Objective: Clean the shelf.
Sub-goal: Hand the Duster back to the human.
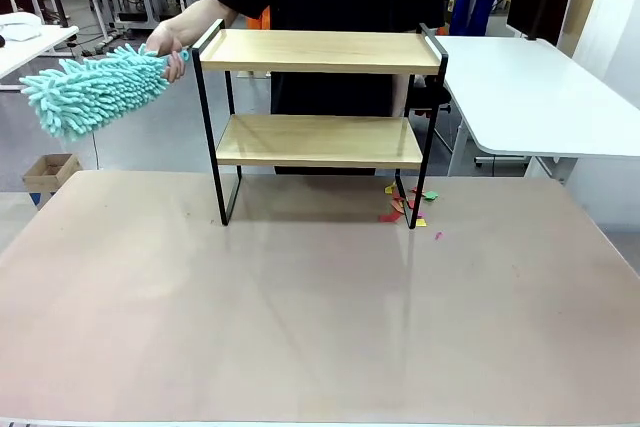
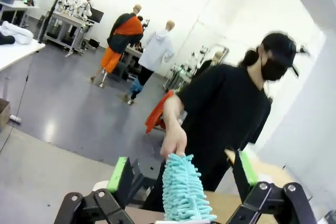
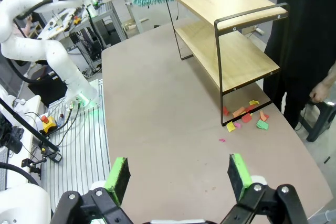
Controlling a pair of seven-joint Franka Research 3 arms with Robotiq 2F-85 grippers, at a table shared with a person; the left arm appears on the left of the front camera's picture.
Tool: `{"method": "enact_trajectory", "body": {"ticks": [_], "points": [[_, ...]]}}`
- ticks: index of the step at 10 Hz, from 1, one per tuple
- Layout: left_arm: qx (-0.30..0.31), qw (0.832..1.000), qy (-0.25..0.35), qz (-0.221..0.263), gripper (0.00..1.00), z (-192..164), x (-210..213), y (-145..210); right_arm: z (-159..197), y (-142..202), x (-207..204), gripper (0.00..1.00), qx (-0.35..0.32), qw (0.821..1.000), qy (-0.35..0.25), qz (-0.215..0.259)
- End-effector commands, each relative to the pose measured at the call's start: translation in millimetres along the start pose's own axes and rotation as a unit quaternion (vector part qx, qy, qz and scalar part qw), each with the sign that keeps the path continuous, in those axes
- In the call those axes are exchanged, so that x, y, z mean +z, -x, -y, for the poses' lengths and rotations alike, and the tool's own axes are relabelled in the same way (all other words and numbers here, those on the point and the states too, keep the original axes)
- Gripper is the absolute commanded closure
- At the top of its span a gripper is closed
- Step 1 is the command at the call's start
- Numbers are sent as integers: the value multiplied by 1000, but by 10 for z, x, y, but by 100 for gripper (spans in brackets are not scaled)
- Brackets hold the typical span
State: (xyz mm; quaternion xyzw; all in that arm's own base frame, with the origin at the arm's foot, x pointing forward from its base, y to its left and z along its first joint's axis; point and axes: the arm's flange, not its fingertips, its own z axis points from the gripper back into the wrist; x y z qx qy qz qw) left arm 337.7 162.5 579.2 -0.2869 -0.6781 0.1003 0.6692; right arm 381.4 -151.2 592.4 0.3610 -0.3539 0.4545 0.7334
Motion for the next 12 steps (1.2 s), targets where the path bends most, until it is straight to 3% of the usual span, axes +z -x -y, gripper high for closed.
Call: {"method": "enact_trajectory", "body": {"ticks": [1, 4, 5, 12], "points": [[47, 999, 0, 23, 0, -288, 199, -260, -30, -8, 11, 0, 7, 1000, -1, -3], [61, 998, -14, 17, 0, -511, 179, -169, -30, -8, 11, 0, 7, 1000, -1, -3], [57, 997, -16, 39, 0, -460, 343, -301, -30, -8, 11, 0, 7, 1000, -1, -3], [57, 997, -16, 39, 0, -460, 343, -301, -30, -8, 11, 0, 7, 1000, -1, -3]]}}
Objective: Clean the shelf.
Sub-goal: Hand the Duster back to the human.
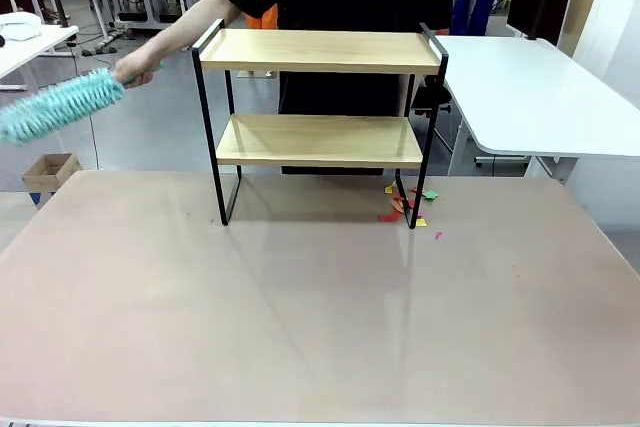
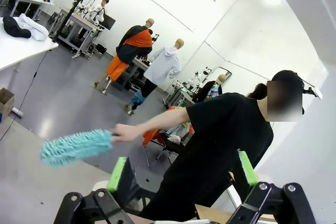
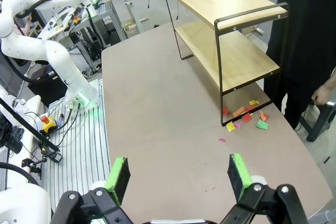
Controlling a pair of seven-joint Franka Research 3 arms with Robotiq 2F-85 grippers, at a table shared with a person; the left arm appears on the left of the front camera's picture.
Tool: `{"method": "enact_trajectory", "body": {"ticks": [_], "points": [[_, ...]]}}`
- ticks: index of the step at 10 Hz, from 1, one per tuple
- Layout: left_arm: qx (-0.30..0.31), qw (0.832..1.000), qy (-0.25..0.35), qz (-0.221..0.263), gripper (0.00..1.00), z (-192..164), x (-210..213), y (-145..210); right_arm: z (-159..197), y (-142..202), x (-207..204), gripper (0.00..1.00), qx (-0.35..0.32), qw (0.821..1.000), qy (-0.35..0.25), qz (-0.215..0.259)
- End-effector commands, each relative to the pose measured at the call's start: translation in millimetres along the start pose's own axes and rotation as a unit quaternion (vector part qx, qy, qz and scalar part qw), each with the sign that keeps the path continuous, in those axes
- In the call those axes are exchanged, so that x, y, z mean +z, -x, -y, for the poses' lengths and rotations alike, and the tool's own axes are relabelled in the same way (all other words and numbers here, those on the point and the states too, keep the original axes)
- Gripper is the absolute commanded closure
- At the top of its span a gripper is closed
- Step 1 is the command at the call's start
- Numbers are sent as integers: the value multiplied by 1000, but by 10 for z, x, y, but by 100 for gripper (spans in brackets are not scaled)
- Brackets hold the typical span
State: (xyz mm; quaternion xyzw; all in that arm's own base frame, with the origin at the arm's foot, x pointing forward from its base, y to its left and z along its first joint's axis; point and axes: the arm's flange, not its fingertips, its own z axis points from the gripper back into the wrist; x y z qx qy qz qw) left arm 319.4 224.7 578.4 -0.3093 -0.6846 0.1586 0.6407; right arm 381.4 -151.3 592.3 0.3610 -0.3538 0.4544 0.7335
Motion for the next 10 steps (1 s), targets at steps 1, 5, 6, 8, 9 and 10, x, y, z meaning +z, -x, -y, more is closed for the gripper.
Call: {"method": "enact_trajectory", "body": {"ticks": [1, 5, 6, 8, 9, 10], "points": [[2, 1000, 0, 1, 0, 3, 13, 5, -30, -9, 10, 0, 7, 1000, -1, -3], [2, 1000, 0, 1, 0, 3, 13, 5, -30, -9, 10, 0, 7, 1000, -1, -3], [2, 1000, 0, 1, 0, 3, 13, 5, -30, -9, 10, 0, 7, 1000, -1, -3], [2, 1000, 0, 1, 0, 3, 13, 5, -30, -9, 10, 0, 7, 1000, -1, -3], [2, 1000, 0, 1, 0, 3, 13, 5, -30, -9, 10, 0, 7, 1000, -1, -3], [2, 1000, 0, 1, 0, 3, 13, 5, -30, -9, 10, 0, 7, 1000, -1, -3]]}}
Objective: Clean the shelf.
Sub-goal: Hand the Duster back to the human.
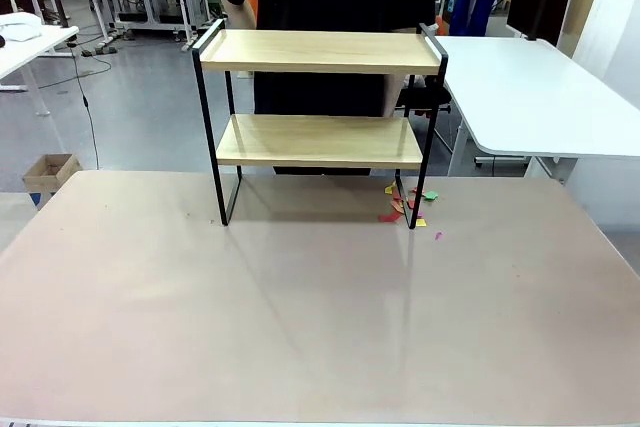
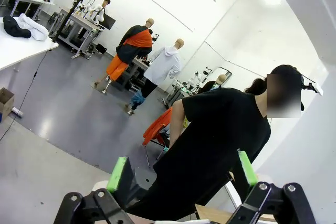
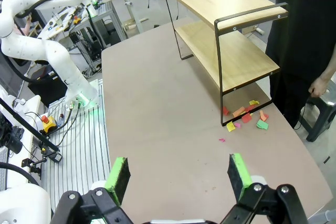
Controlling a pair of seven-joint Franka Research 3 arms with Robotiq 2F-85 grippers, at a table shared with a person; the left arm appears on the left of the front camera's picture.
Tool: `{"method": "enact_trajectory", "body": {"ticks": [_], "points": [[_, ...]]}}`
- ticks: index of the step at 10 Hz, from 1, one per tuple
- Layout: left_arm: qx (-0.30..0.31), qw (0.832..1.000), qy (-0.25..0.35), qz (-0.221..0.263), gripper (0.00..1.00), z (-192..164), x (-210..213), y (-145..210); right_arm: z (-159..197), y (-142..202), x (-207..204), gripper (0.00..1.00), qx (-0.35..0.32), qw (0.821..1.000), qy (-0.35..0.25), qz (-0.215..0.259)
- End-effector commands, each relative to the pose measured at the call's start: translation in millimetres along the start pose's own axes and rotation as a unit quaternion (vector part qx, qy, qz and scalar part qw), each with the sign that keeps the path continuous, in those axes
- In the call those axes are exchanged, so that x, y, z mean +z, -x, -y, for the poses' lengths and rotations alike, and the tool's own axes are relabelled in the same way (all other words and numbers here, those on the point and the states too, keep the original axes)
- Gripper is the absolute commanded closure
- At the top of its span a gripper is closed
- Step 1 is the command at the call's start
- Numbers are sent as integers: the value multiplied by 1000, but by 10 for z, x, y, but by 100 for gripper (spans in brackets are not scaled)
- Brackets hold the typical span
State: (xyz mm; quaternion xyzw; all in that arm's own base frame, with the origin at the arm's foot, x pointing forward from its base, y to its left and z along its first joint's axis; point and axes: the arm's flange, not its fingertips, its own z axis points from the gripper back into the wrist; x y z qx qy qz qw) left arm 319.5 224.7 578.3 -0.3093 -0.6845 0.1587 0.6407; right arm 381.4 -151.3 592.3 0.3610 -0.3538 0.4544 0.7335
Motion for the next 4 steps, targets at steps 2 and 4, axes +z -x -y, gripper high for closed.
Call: {"method": "enact_trajectory", "body": {"ticks": [2, 4], "points": [[1, 1000, 0, 1, 0, 5, 13, 4, -30, -9, 10, 0, 7, 1000, -1, -3], [1, 1000, 0, 1, 0, 5, 13, 4, -30, -9, 10, 0, 7, 1000, -1, -3]]}}
